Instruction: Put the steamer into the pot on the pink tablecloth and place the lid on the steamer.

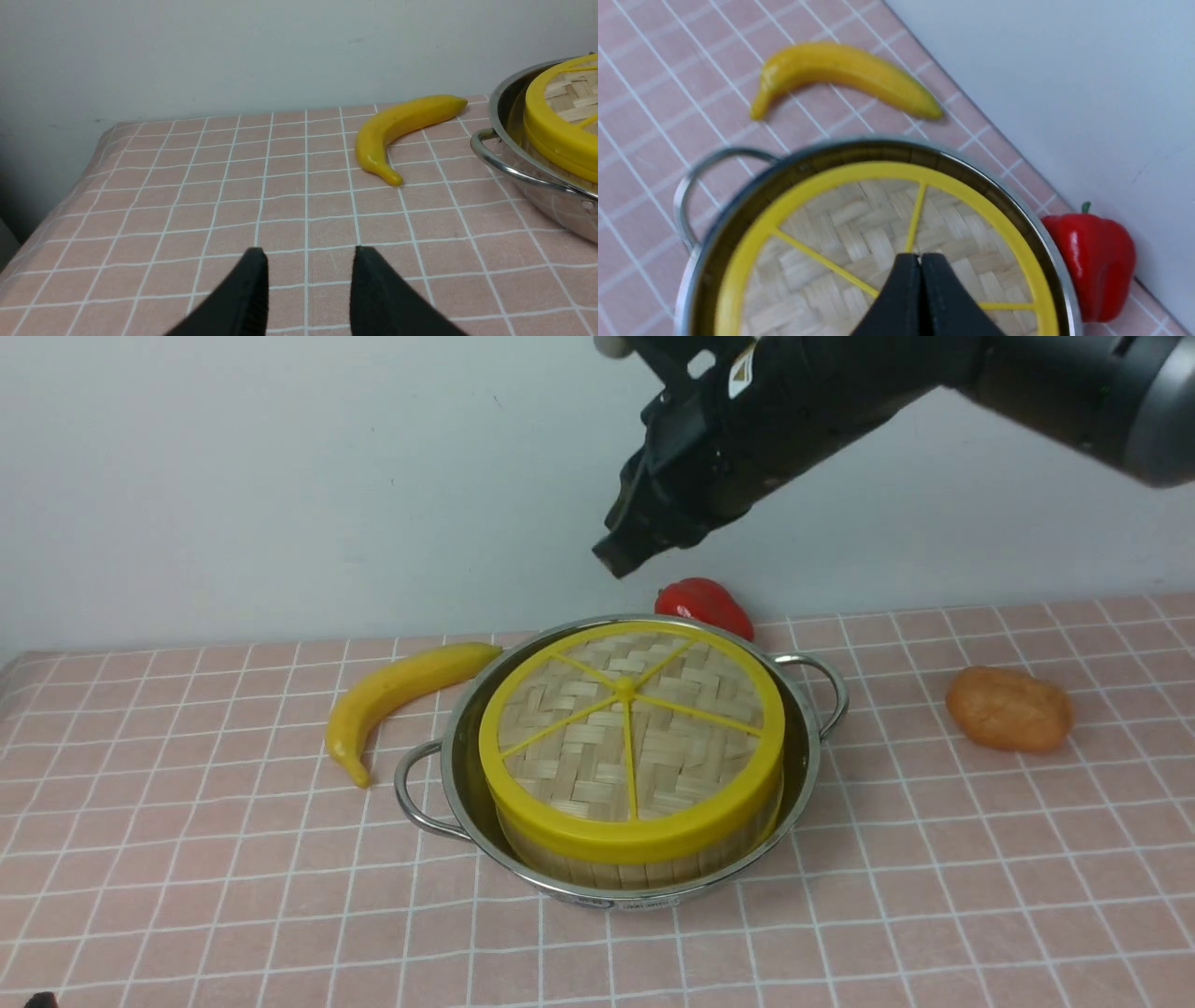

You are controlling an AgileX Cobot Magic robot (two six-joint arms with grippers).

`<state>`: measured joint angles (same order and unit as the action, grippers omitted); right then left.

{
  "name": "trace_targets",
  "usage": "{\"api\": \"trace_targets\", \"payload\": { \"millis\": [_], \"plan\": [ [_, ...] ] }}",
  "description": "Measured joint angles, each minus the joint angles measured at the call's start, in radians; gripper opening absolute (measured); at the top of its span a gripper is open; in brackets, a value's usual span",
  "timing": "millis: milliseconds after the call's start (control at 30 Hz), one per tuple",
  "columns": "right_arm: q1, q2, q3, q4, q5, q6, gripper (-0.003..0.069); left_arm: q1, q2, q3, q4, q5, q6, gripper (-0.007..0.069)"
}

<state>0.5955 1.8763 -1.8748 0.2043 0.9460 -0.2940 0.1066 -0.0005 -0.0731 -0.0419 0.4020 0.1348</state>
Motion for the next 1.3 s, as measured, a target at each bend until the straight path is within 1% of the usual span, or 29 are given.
{"api": "trace_targets", "payload": {
  "millis": [167,233,467,533,633,667,733,800,900,933,967,1000,1033,1100,1167,1200,1233,1300],
  "plan": [
    [0.000,-0.010,0.000,0.101,-0.015,0.017,-0.0010,0.000,0.000,0.000,0.000,0.000,0.000,0.0243],
    [-0.007,-0.013,0.000,0.164,-0.018,0.020,-0.0007,0.000,0.000,0.000,0.000,0.000,0.000,0.0243],
    [-0.022,-0.021,0.000,0.267,-0.021,0.023,0.0001,0.000,0.000,0.000,0.000,0.000,0.000,0.0243],
    [-0.022,-0.022,0.000,0.259,0.015,0.024,0.0004,0.000,0.000,0.000,0.000,0.000,0.000,0.0243],
    [-0.021,-0.048,0.033,0.190,0.098,0.024,0.0013,0.000,0.000,0.000,0.000,0.000,0.000,0.0243],
    [-0.021,-0.056,0.044,0.181,0.103,0.024,0.0013,0.000,0.000,0.000,0.000,0.000,0.000,0.0243],
    [-0.021,-0.137,0.145,0.124,0.103,0.024,0.0023,0.000,0.000,0.000,0.000,0.000,0.000,0.0243],
    [-0.021,-0.246,0.302,0.075,0.057,0.024,0.0035,0.000,0.000,0.000,0.000,0.000,0.000,0.0243],
    [-0.028,-0.457,0.540,0.023,-0.063,0.024,0.0049,0.000,0.000,0.000,0.000,0.000,0.000,0.0243],
    [-0.028,-0.457,0.558,0.021,-0.073,0.024,0.0050,0.000,0.000,0.000,0.000,0.000,0.000,0.0243],
    [-0.042,-0.592,0.701,0.010,-0.151,0.036,0.0060,0.000,0.000,0.000,0.000,0.000,0.000,0.0243],
    [-0.048,-0.622,0.738,0.009,-0.180,0.041,0.0062,0.000,0.000,0.000,0.000,0.000,0.000,0.0243],
    [-0.083,-0.738,0.896,0.005,-0.253,0.074,0.0071,0.000,0.000,0.000,0.000,0.000,0.000,0.0243],
    [-0.124,-0.870,1.041,0.003,-0.332,0.125,0.0083,0.000,0.000,0.000,0.000,0.000,0.000,0.0243],
    [-0.188,-0.996,1.163,0.002,-0.407,0.176,0.0093,0.000,0.000,0.000,0.000,0.000,0.000,0.0243],
    [-0.195,-1.023,1.175,0.002,-0.415,0.186,0.0095,0.000,0.000,0.000,0.000,0.000,0.000,0.0243],
    [-0.257,-1.121,1.255,0.002,-0.482,0.211,0.0103,0.000,0.000,0.000,0.000,0.000,0.000,0.0243],
    [-0.324,-1.203,1.348,0.002,-0.539,0.223,0.0112,0.000,0.000,0.000,0.000,0.000,0.000,0.0243]
  ]
}}
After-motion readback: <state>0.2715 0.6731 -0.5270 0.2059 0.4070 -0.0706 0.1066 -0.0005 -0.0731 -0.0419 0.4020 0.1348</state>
